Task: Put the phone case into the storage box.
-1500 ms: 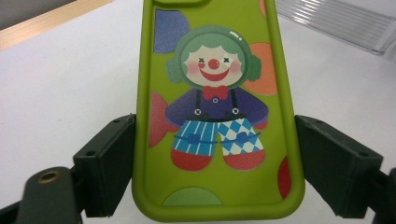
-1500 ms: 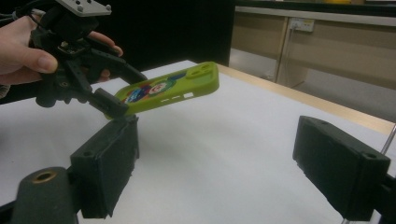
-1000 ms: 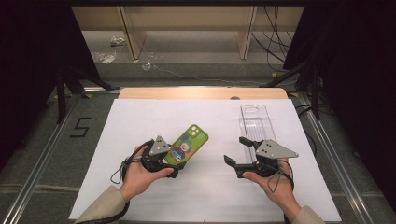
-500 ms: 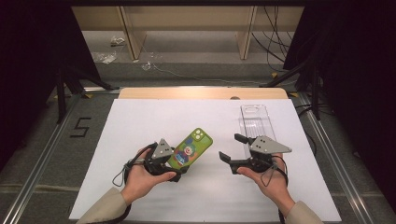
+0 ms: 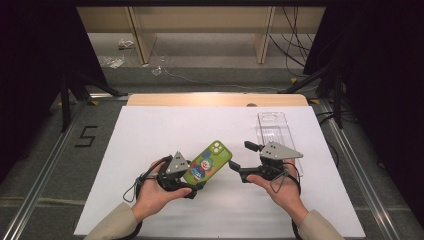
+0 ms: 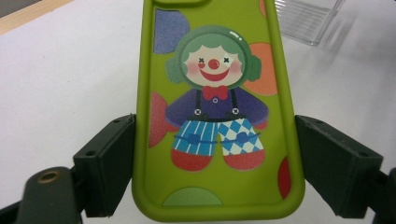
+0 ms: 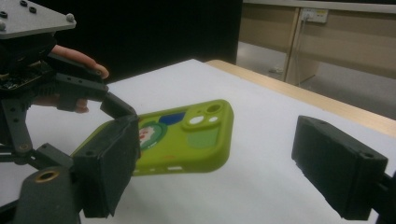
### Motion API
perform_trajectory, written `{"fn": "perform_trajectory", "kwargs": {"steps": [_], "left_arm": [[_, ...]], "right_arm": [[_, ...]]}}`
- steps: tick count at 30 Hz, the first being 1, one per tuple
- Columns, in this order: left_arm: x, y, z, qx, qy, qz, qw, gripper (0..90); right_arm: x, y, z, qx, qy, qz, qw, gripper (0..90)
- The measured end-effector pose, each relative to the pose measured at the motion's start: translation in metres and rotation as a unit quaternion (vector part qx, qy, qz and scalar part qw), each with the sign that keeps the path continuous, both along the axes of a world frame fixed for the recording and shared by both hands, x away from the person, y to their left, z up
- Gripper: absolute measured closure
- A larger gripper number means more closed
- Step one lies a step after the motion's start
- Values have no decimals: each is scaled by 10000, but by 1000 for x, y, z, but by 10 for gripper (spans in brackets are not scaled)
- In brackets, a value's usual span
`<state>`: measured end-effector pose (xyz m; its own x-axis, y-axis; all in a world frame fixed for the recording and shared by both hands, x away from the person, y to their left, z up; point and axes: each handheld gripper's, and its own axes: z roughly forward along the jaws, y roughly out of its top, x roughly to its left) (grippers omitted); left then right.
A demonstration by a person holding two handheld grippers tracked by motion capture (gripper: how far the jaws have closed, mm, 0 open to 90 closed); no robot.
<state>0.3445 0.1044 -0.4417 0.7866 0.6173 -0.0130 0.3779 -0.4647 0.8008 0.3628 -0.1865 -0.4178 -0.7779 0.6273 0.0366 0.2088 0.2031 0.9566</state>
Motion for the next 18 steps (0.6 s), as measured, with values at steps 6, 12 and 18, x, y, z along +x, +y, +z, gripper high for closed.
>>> {"fn": "perform_trajectory", "kwargs": {"steps": [6, 12, 18], "left_arm": [[-3, -3, 0, 8, -8, -67, 10000, 164], [-5, -5, 0, 4, -16, -96, 10000, 164], [-8, -8, -1, -29, -20, -122, 9999, 164]], "right_arm": [[4, 4, 0, -9, 57, -7, 10000, 169], [8, 8, 0, 8, 92, -9, 10000, 171], [12, 13, -2, -13, 160, 19, 9999, 174]]}}
